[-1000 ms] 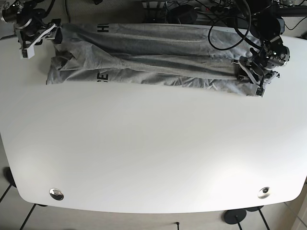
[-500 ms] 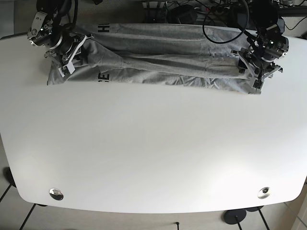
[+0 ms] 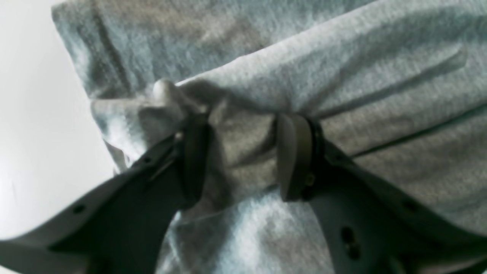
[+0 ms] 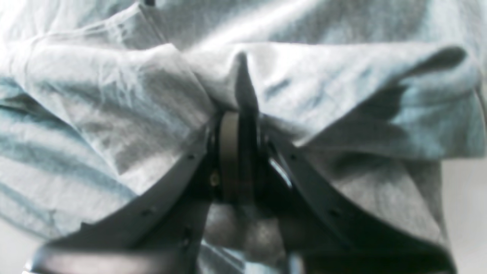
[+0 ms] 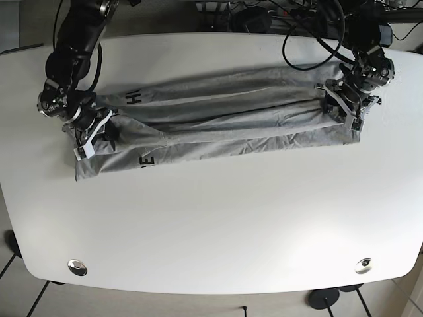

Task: Fold the T-shirt properly
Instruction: 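Regrasp the folded grey shirt's ends with both grippers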

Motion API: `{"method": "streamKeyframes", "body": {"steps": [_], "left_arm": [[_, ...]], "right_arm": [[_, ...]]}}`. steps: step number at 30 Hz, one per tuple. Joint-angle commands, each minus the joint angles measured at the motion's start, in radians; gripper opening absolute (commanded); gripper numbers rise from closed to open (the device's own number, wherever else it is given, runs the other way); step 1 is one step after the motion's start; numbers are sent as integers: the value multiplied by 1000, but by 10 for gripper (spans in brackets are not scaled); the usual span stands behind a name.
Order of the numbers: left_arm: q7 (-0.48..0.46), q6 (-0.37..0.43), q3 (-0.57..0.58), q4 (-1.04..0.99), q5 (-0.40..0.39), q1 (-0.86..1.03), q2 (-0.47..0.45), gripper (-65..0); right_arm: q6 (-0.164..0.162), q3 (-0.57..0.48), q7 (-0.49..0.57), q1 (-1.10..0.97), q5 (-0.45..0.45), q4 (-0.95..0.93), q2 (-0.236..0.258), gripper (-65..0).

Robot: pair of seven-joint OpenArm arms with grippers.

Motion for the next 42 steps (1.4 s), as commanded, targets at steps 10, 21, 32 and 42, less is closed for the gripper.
{"method": "streamKeyframes", "body": {"steps": [10,21,32,42], "left_arm": [[267,6,-219,280,-303,3,11,-197],[265,6,-270,28,-404,-32,14,-197],[262,6,-204,-27,-404,-35,14,-201],[262,6,-109,2,-410,-26,14,-614]], "right_arm": [[-25,4,-49,-28,-54,92,10,-595],[-25,4,-49,-25,-54,90,10,-595],[-25,6,-49,-25,-54,89,10,-596],[-25,13,-49,-31,-54,89,10,-599]]}}
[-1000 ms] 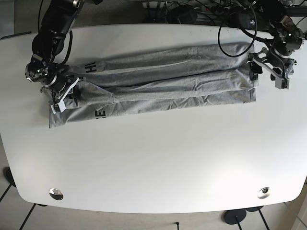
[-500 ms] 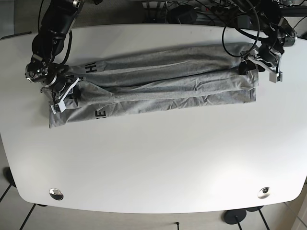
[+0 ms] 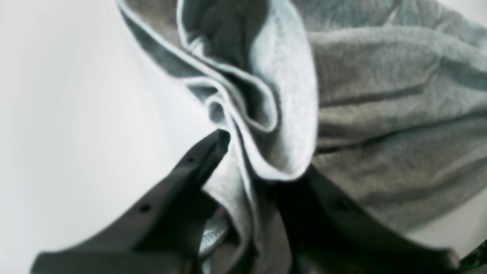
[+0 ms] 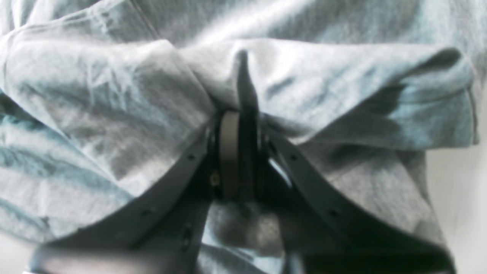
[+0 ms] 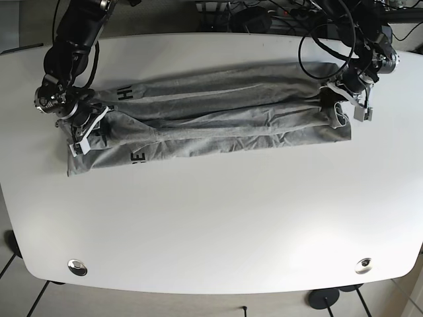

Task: Fold the T-shirt properly
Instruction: 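Regrasp the folded grey shirt's ends with both grippers, then fold the grey shirt's end with the left gripper toward the right gripper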

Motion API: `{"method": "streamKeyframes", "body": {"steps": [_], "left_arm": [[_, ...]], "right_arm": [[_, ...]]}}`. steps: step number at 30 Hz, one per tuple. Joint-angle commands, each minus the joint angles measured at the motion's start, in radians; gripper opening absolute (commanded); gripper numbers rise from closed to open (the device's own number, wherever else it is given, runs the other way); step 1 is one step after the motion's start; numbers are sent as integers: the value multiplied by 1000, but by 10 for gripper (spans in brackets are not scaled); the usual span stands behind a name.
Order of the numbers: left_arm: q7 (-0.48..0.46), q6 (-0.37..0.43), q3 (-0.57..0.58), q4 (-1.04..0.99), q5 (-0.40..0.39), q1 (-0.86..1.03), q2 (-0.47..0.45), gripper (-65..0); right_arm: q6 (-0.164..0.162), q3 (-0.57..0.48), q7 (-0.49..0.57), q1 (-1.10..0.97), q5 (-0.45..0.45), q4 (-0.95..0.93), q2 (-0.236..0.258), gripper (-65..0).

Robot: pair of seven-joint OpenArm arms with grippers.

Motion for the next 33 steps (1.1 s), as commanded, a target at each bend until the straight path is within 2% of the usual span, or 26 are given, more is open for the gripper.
{"method": "streamKeyframes", "body": {"steps": [1,6,11,14,19,24,26,29,33], "left_arm": [[-3,-1,8,85,-9,11,-7,-614],[-3,-1,167,216,-5,17,-5,-612],[-3,-1,416,256,-6,14,48,-612],[-3,1,528,251,-5,-23,77,-612],[-5,82,698,251,-5,-81,111,-611],[-18,88,776,174,-5,-139,120,-610],[-88,88,798,127,-5,-145,134,-610],[-140,88,864,50,-3,-149,133,-608],[-203,88,893,-50,-3,-175,137,-604]], "right_arm": [[-2,4,-21,3,-21,6,10,-599],[-2,6,-21,1,-21,6,10,-599],[-2,6,-21,1,-21,6,10,-599],[-2,6,-21,1,-21,6,8,-599],[-2,6,-21,1,-21,6,8,-599],[-2,6,-21,-11,-21,8,8,-599],[-2,6,-21,-13,-21,8,8,-599],[-2,6,-21,-13,-19,8,8,-599],[-2,6,-21,-13,-19,8,8,-599]]}}
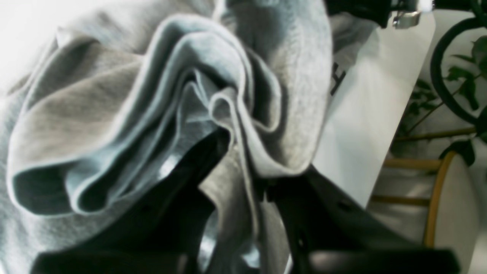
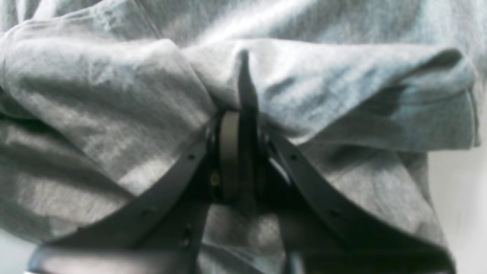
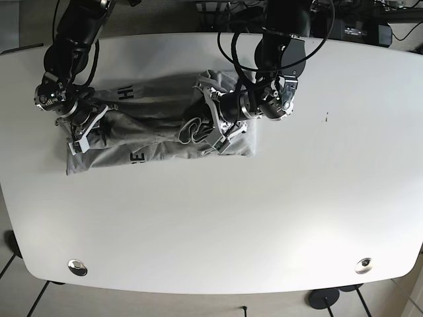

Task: Fold the T-shirt properly
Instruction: 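Fold the grey shirt's end with the left gripper toward the right gripper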

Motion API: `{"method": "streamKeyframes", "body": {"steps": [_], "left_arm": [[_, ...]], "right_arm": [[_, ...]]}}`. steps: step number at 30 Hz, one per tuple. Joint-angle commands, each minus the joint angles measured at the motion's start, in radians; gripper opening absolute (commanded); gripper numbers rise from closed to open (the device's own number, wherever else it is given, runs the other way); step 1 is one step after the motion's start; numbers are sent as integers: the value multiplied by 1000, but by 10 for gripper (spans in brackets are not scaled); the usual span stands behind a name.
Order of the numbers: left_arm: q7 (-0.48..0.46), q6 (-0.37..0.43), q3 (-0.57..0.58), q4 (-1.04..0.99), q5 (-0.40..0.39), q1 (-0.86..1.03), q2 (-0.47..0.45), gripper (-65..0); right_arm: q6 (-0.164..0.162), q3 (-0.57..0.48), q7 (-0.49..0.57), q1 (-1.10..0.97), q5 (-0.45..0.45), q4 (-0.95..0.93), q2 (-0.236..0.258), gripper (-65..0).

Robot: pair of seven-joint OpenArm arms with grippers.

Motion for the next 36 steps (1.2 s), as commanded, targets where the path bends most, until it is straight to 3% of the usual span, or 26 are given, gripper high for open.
{"method": "streamKeyframes", "body": {"steps": [1,3,4,6,10,14,18,25,28,30,32,33,34,35,36], "left_arm": [[-59,3,18,-16,-25,-23,9,-582],[-82,75,32,-25,-25,-25,7,-468],[-98,148,46,-26,-27,-31,7,-383],[-107,207,88,-29,-30,-51,4,-328],[-110,240,214,-23,-27,-105,3,-324],[-111,382,374,-23,-25,-210,-20,-324],[-119,451,466,40,-27,-275,-45,-325],[-153,449,414,178,-31,-203,-109,-325],[-154,449,337,239,-31,-95,-169,-325],[-154,449,277,276,-31,-17,-201,-325],[-154,448,214,313,-31,49,-223,-329],[-154,448,165,319,-31,80,-223,-372],[-154,448,115,313,-31,96,-220,-464],[-154,446,79,302,-31,110,-220,-568],[-153,444,69,296,-31,115,-220,-626]], "right_arm": [[-2,2,-37,0,-25,7,10,-599],[-2,2,-37,0,-25,7,10,-599],[-2,2,-37,-1,-25,7,10,-599],[-2,2,-37,-1,-25,7,10,-599],[-2,2,-37,-10,-25,7,10,-599],[-2,2,-37,-12,-25,7,1,-599],[-2,2,-37,-15,-25,13,-14,-599],[-2,3,-37,-14,-7,50,-16,-599],[-2,3,-39,-18,119,151,-13,-598],[-2,37,-112,-9,209,224,-8,-595],[-2,144,-237,46,268,260,-10,-591],[-2,217,-313,85,283,257,-10,-556],[-2,286,-370,125,281,248,-8,-471],[-2,356,-413,157,281,228,-2,-346],[-2,393,-434,171,286,204,23,-258]]}}
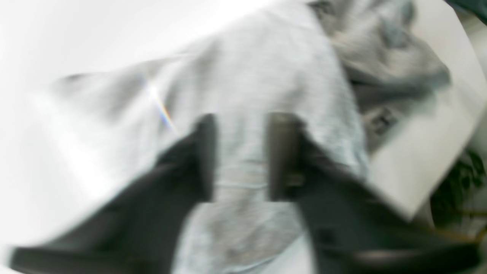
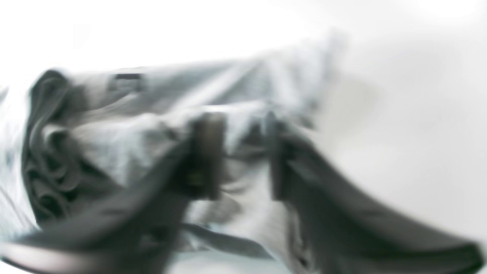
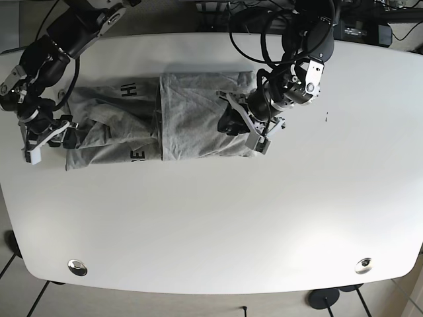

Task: Fold the T-shirt properly
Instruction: 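Fold the grey shirt's end with the left gripper toward the right gripper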

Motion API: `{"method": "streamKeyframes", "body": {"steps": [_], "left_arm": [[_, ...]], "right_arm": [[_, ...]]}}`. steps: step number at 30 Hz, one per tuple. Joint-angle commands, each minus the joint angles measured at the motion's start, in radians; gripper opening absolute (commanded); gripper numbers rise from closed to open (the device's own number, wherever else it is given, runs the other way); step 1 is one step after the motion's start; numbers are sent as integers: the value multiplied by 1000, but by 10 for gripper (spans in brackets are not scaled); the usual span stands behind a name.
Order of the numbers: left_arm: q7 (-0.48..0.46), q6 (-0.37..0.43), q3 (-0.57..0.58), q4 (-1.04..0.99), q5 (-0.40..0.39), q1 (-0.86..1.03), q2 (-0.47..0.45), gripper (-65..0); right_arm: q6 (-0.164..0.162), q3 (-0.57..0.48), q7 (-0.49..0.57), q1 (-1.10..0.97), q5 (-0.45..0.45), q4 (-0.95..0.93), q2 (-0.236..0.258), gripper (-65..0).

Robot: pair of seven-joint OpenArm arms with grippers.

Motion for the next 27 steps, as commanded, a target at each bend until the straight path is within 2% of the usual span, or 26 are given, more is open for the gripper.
{"method": "streamKeyframes", "body": {"steps": [1,3,4,8,11,13,17,18,19,22,24,25,26,27], "left_arm": [[-19,-18,-10,4,-13,1,1,-650],[-19,-63,-37,4,-11,9,1,-650],[-19,-94,-59,2,-11,24,1,-650],[-19,-248,-146,-79,-11,44,7,-650],[-19,-284,-178,-156,-11,41,7,-650],[-19,-285,-195,-177,-13,41,7,-650],[-19,-285,-197,-184,-11,41,7,-650],[-19,-285,-197,-184,-10,41,5,-650],[-19,-285,-197,-184,-10,41,5,-650],[-19,-285,-197,-185,-10,41,5,-650],[-19,-285,-198,-185,-8,41,5,-650],[-19,-285,-198,-185,-8,41,5,-650],[-19,-285,-198,-185,-8,41,4,-650],[-19,-285,-198,-185,-8,41,4,-650]], "right_arm": [[2,52,-22,43,29,-49,63,-182],[2,99,-45,72,30,-160,106,-60],[2,125,-47,84,32,-226,126,-33],[2,167,-41,83,176,-514,217,-32],[2,164,-39,52,263,-609,241,-32],[2,148,-39,44,271,-614,238,-32],[2,76,-33,12,271,-582,174,-32],[2,27,-8,9,265,-539,138,-32],[2,-16,12,0,263,-512,123,-32],[2,-137,76,-23,265,-471,106,-32],[2,-158,94,-25,265,-473,100,-35],[2,-157,94,-25,265,-473,92,-62],[2,-157,94,-25,265,-470,91,-119],[2,-157,94,-25,265,-468,91,-263]]}}
